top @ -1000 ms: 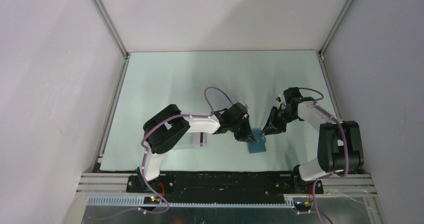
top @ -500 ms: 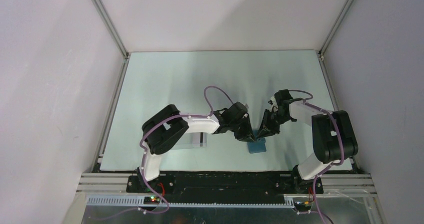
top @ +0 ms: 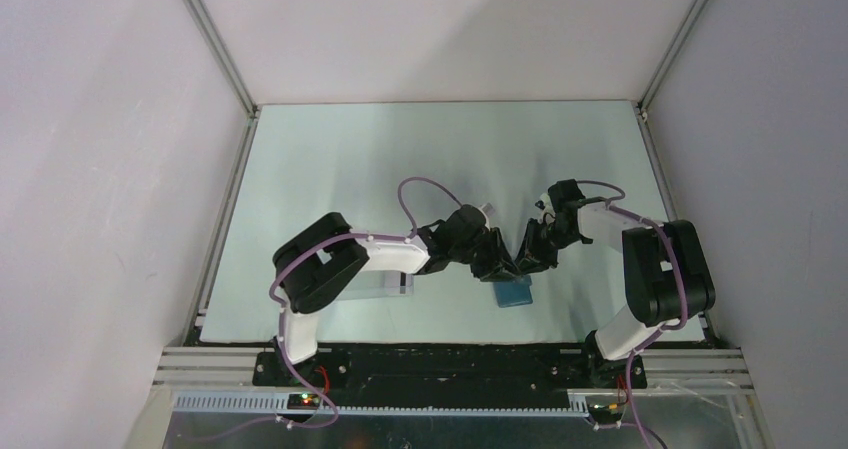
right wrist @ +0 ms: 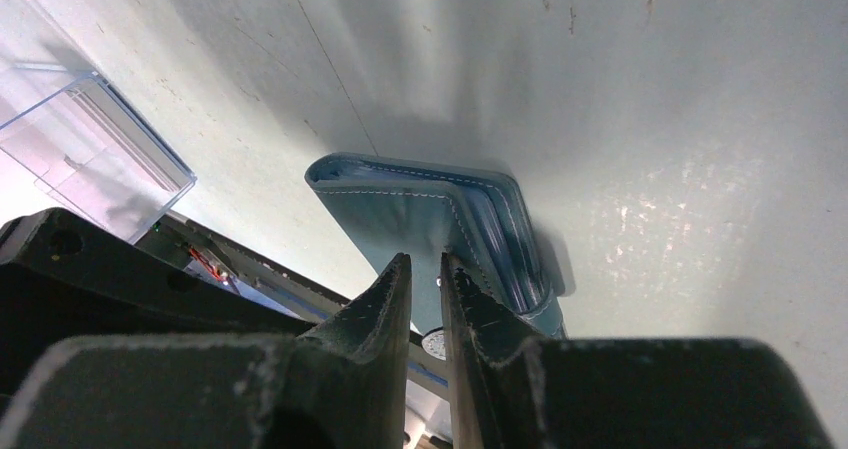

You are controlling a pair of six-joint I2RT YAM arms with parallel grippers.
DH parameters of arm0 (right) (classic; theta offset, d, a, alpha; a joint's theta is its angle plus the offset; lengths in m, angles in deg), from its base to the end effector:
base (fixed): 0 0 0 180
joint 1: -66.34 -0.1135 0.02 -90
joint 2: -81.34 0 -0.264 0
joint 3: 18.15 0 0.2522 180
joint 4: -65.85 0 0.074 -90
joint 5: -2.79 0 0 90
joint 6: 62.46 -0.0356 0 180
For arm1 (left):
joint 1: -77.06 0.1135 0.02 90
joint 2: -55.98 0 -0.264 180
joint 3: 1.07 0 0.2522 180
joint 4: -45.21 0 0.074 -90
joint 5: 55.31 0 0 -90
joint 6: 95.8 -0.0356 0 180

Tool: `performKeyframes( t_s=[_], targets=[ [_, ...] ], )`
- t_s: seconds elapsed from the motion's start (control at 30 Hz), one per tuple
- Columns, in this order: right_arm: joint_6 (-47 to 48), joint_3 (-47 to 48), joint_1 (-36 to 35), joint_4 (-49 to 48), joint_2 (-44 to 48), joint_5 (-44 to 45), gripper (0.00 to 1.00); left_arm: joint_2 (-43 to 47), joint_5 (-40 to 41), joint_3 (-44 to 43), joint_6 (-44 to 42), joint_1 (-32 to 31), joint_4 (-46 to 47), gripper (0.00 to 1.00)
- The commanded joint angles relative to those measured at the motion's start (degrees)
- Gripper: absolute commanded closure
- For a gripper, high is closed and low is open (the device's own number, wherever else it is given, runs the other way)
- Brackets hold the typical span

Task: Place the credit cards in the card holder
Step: Close the card holder at the center of the board.

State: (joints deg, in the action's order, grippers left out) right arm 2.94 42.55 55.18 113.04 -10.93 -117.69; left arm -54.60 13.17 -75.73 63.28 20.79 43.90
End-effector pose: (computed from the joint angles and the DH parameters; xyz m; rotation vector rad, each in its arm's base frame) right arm 0.2572 0.0691 0.1426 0.2710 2.9870 0.8680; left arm 0.2125 -0.3419 0.1479 -0.0478 2.6886 -1.4134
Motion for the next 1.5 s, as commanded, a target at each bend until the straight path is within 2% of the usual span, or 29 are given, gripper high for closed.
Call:
performKeyframes(
  t_s=[0.0, 0.27, 0.5, 0.57, 0.67, 0.73, 1.07, 1.47],
  targets=[
    [0.3, -1.3, -0.7, -2.5, -1.8, 3.1, 0.78, -0.8, -1.8, 0.2, 3.2, 0.2, 6.7, 0.67],
    [0.4, -1.3, -0.7, -2.2, -2.2, 3.7, 0.78, -2.7, -1.4, -0.1, 4.1, 0.2, 7.2, 0.78],
    [0.5, -1.2, -0.8, -2.2, -2.4, 3.5, 0.78, -2.9, -0.6, 1.5, 4.3, 0.2, 7.1, 0.82],
    [0.5, -1.2, -0.8, -2.2, -2.4, 3.4, 0.78, -3.0, -0.3, 1.4, 4.2, 0.2, 6.5, 0.8],
    [0.5, -1.2, -0.8, -2.3, -2.4, 3.3, 0.78, -2.6, 0.3, 1.4, 3.1, 0.1, 5.3, 0.7],
    [0.5, -1.2, -0.8, -2.3, -2.3, 3.1, 0.78, -2.3, 0.8, 1.2, 2.6, 0.2, 4.5, 0.67],
    [0.8, -1.2, -0.7, -2.3, -2.5, 2.8, 0.78, -1.4, 3.2, 0.8, 0.4, 0.2, 0.3, 0.65],
    [1.1, -1.2, -0.7, -2.0, -2.9, 2.9, 0.78, -3.2, 2.8, -1.7, 0.0, 0.0, -0.1, 0.65]
  ],
)
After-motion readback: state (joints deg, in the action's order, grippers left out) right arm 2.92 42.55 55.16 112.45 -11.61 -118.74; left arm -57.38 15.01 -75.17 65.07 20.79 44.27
